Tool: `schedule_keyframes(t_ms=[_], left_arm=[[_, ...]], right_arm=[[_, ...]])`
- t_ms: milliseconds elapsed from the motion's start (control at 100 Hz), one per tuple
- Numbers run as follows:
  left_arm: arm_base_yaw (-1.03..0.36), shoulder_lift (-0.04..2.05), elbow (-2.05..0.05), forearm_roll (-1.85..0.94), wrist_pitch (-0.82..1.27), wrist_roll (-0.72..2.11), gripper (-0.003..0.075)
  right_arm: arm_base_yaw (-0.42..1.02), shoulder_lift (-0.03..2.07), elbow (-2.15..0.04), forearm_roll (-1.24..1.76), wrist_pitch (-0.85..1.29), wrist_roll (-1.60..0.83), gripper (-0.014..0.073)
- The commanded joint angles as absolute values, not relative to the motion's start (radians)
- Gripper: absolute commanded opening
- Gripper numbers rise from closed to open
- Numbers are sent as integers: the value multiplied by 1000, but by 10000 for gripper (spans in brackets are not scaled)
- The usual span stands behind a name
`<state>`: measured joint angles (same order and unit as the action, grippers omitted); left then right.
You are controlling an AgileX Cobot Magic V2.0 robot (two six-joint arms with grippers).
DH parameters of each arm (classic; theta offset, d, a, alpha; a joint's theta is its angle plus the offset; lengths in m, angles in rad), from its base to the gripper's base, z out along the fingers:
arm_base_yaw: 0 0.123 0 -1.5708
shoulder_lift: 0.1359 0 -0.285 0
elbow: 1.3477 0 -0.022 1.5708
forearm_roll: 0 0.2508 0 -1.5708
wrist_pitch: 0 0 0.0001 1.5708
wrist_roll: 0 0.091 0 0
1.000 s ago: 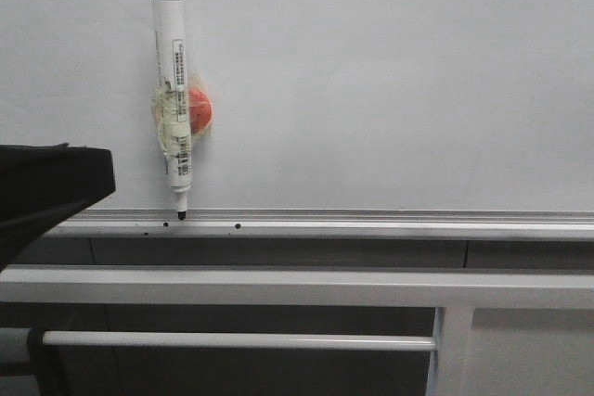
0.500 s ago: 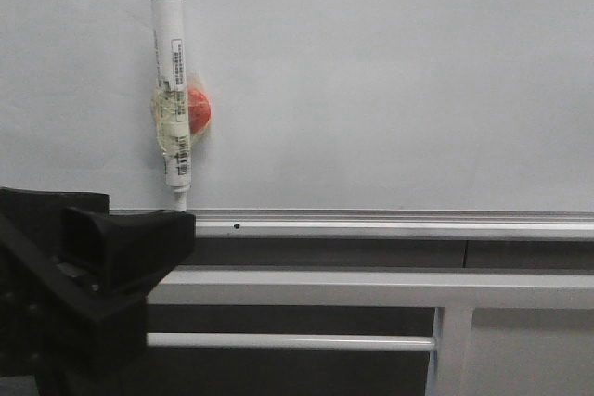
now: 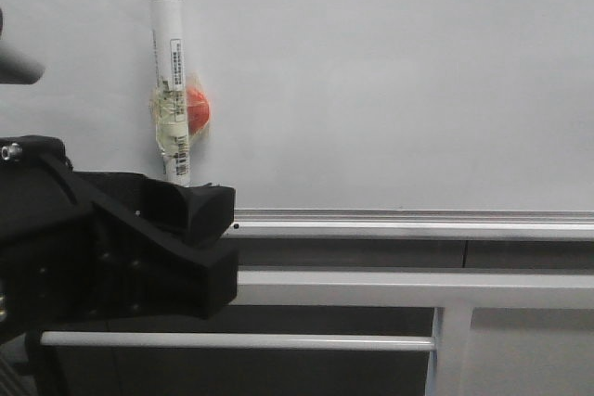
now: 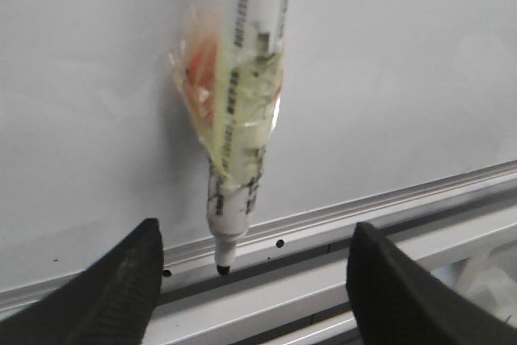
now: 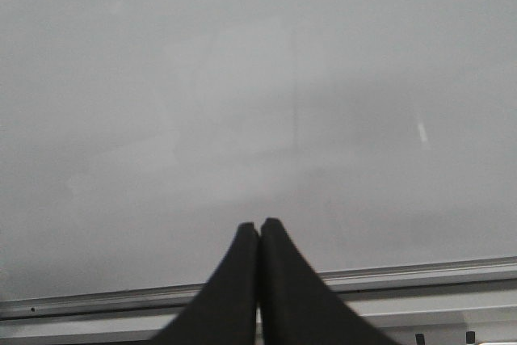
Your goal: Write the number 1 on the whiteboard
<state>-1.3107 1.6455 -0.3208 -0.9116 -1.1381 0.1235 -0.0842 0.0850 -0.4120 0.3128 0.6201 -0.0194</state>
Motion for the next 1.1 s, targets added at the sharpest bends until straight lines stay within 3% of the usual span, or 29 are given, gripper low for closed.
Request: schedule_keyframes(t_ms=[0,950,1020,1090], left_arm=[[-1317,1623,-349,-930,-1358,127,440],[-1287,1623,-398,-966,-1372,127,433],[-1277,1623,-398,-966,-1372,127,357],[-1277,1623,-398,-966,-1372,127,171]], right_arm=[[-90,107,-443,322,551,-34,-43],[-90,107,-443,322,551,-34,-43],[-90,107,-443,322,551,-34,-43],[-90,107,-443,322,551,-34,-43]])
